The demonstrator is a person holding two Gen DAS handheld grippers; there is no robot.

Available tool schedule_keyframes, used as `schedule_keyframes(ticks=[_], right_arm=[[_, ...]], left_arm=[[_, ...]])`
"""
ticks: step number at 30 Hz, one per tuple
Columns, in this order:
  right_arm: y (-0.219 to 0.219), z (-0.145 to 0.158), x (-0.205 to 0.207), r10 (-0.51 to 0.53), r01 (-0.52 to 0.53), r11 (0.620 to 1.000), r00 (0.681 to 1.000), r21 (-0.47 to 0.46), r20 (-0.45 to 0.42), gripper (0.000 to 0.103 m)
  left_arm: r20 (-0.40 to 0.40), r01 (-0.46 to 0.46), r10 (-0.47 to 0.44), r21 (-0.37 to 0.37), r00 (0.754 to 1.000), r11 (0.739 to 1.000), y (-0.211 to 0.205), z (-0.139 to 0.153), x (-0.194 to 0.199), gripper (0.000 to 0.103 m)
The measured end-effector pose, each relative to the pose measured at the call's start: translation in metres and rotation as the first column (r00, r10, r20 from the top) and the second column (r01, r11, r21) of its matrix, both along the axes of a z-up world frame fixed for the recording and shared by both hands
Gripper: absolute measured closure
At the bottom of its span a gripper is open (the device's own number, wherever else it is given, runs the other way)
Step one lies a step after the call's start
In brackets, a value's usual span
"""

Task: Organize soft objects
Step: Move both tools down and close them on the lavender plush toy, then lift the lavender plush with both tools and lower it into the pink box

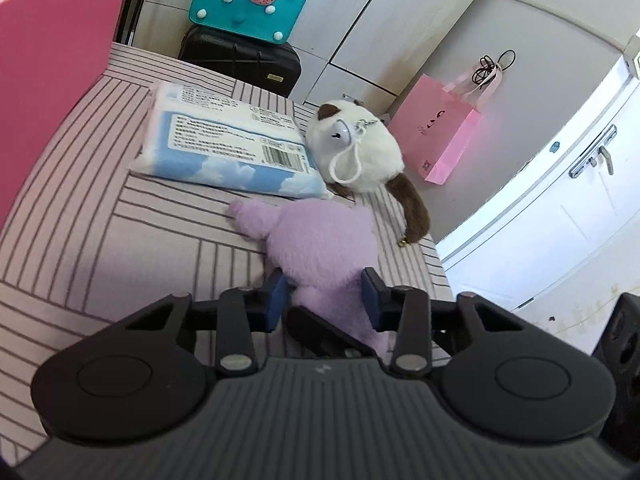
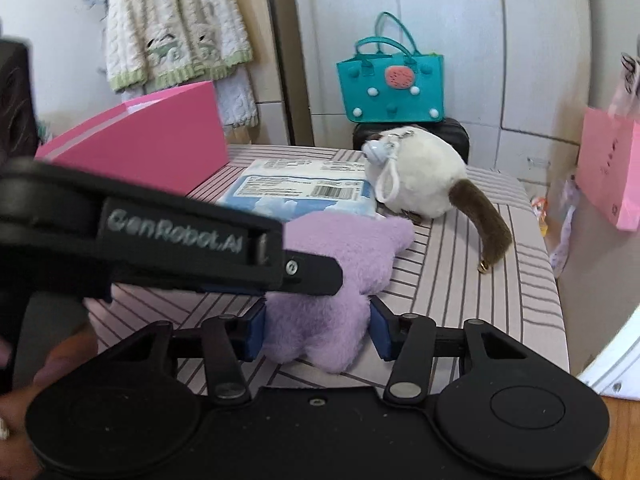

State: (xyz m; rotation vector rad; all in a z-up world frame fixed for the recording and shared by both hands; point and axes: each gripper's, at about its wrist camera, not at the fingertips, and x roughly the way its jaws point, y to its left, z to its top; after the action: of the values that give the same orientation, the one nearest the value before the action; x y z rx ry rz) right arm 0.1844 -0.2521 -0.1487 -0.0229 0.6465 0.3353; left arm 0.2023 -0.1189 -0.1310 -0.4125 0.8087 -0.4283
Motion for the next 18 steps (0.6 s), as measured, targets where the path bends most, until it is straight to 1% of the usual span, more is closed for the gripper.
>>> schedule_keyframes(ticks=[3, 7, 10, 13, 18], right_arm=[[-0.006, 0.003, 0.002, -0.019, 0.02, 0.999, 1.0, 0.043, -0.024, 0.048], [-0.008, 0.006, 0.0, -0.033, 0.037, 0.997, 0.998, 0.074, -0.052, 0.048], [-0.008, 0.007, -0.006, -0.045, 0.05, 0.994, 0.997, 0.097, -0.057, 0.048], [-0.006, 0.009, -0.013, -0.039, 0.047, 0.993, 0.997, 0.113, -0.069, 0.048], [-0.005, 0.011, -0.026, -0.004, 0.022, 0.989, 0.993, 0.146, -0.12, 0.047]], left_arm=[[0.023, 0.011, -0.012, 0.041, 1.0, 0.999, -0.007, 0.004, -0.005, 0.069], [0.022, 0.006, -0.007, 0.042, 1.0, 0.999, -0.01, 0.008, -0.01, 0.069], [0.025, 0.014, -0.016, 0.061, 1.0, 0.998, -0.009, 0.014, -0.017, 0.069], [0.004, 0.034, -0.035, 0.065, 0.999, 0.997, -0.005, 0.018, -0.024, 0.069], [-0.042, 0.099, -0.096, 0.093, 0.995, 0.991, 0.004, 0.022, -0.036, 0.069]])
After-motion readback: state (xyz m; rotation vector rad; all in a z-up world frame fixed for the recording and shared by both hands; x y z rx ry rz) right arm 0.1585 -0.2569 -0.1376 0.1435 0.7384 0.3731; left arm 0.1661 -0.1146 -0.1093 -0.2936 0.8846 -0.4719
